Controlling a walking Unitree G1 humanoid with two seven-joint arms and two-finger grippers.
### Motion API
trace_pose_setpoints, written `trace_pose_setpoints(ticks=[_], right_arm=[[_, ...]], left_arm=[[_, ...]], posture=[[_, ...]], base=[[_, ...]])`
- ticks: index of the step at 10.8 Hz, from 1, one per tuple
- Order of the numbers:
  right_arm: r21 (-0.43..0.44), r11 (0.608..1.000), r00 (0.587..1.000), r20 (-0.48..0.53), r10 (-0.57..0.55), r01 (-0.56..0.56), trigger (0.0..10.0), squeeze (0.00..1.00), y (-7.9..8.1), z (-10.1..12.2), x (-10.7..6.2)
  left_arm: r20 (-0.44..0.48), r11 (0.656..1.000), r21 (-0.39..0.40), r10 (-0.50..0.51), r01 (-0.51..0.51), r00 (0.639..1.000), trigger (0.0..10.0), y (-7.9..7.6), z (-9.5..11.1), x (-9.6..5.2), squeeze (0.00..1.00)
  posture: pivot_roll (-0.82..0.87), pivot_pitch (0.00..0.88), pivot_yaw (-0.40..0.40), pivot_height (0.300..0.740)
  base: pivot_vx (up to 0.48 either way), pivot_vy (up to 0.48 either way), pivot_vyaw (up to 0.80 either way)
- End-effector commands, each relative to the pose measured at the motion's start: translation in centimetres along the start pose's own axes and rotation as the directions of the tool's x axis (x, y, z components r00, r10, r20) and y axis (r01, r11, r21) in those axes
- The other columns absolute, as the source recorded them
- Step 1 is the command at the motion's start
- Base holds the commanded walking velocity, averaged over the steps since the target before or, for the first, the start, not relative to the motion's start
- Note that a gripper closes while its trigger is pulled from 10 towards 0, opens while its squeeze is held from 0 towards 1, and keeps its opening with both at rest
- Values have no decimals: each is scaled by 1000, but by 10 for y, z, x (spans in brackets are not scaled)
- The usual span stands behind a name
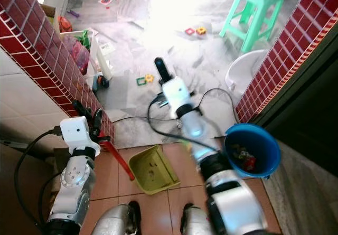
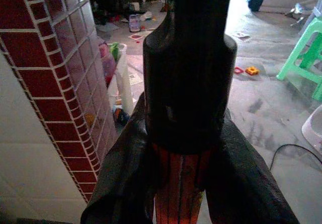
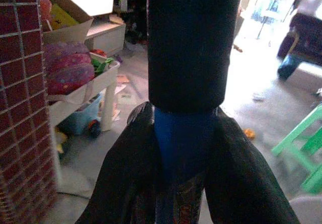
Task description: Sweep floor
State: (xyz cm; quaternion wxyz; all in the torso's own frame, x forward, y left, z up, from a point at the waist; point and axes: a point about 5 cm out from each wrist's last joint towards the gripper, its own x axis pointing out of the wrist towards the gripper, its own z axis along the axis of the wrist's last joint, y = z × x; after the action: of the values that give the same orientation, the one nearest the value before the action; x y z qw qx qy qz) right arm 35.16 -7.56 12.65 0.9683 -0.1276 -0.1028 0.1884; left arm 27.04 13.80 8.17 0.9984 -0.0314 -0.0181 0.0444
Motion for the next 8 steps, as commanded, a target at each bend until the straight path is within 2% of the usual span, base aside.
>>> trace_pose_setpoints(ticks=[1, 3, 5, 6, 8], right_arm=[[92, 996, 1000, 1, -23, 23, 10000, 0, 1, 3, 1], [223, 975, 999, 52, 7, -19, 10000, 0, 7, 21, 6], [347, 933, 981, 189, 32, -97, 10000, 0, 1, 58, 12], [354, 929, 974, 225, 25, -106, 10000, 0, -4, 69, 12], [355, 930, 963, 271, -3, -97, 10000, 0, -25, 90, 14]], left_arm=[[-119, 1000, 14, -3, 5, 993, 10000, -2, -20, -9, 0], [-126, 1000, 3, -8, 8, 992, 10000, -6, -18, -4, 0], [-143, 1000, -17, -14, 12, 990, 10000, -12, -22, 0, 0], [-152, 999, -19, -29, 27, 988, 10000, -16, -23, 1, 0], [-165, 999, -27, -48, 45, 985, 10000, -21, -26, 5, 0]], posture=[[75, 236, 69, 740], [52, 223, 61, 740], [0, 196, 49, 740], [-11, 186, 44, 740], [-32, 157, 30, 740]], base=[[0, 0, 0], [0, 0, 0], [0, 0, 0], [0, 0, 0], [0, 0, 0]])
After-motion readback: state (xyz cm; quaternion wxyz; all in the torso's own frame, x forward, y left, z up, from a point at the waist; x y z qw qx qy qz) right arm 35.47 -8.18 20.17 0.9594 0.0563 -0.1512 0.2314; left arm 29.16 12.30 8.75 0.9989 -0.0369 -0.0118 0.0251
